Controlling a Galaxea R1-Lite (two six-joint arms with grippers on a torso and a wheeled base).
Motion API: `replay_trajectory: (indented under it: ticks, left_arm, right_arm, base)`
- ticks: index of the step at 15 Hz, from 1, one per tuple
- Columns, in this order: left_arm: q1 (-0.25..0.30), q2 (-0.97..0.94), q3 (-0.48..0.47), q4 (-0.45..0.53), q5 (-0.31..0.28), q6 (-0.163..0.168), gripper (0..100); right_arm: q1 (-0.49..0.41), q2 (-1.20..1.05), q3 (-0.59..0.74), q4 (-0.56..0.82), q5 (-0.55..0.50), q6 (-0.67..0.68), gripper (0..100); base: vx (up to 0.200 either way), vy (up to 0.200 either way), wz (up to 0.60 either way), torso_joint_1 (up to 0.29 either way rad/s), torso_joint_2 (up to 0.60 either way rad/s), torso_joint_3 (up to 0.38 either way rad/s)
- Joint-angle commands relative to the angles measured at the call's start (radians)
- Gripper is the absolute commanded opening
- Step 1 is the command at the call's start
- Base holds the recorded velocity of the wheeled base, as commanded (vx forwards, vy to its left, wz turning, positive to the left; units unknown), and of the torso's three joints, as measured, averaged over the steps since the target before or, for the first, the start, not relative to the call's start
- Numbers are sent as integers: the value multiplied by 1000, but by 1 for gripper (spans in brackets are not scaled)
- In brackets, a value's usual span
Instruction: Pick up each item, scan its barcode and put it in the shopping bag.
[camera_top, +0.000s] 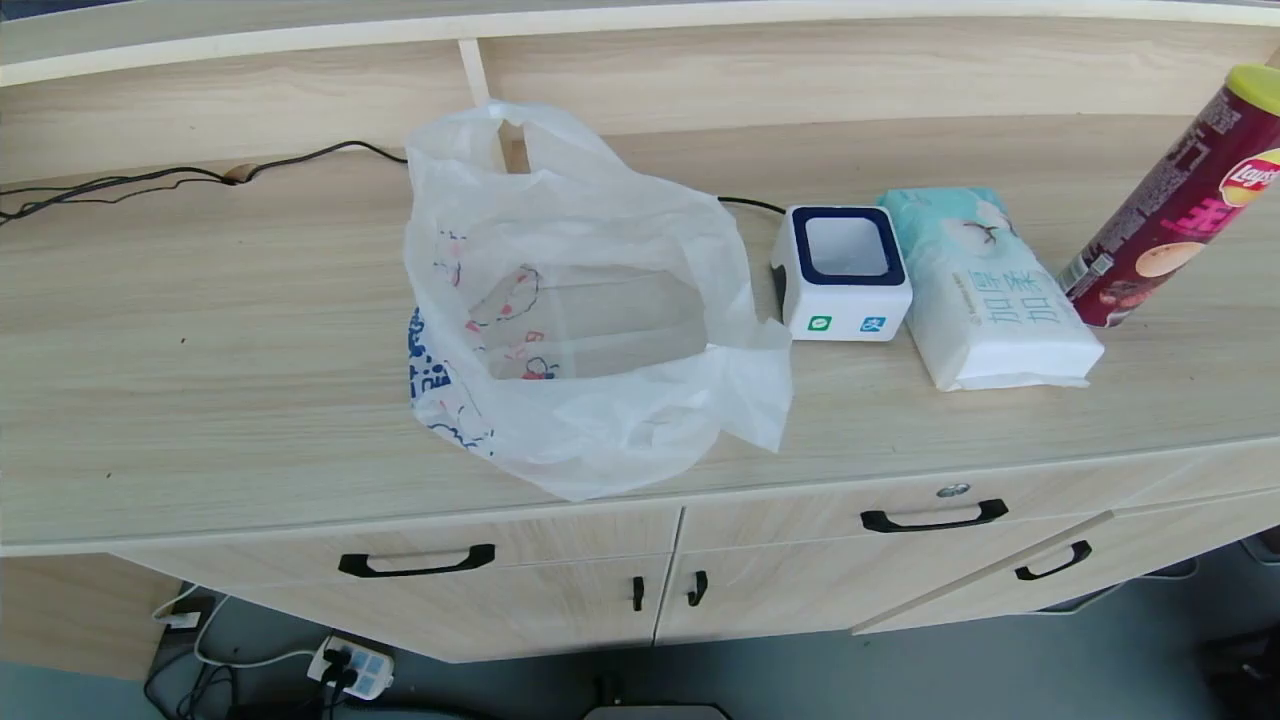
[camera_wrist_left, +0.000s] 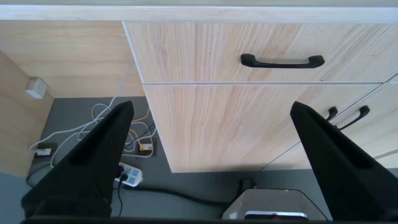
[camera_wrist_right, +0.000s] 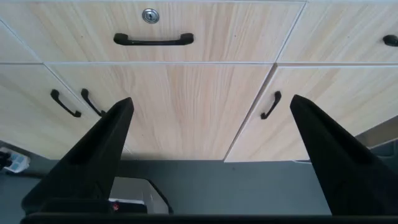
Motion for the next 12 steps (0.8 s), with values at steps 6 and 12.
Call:
replay_trajectory:
  ticks: [6,12]
  left_arm:
    - [0,2,0,-1,0,0,100]
    - [0,2,0,-1,0,0,100]
  right_arm:
    - [37,727,-594,-64,167,-31,100]
    - [81,1225,-988,-50,207,-37,100]
  base:
    - [0,0,0,0,0,0]
    - [0,0,0,0,0,0]
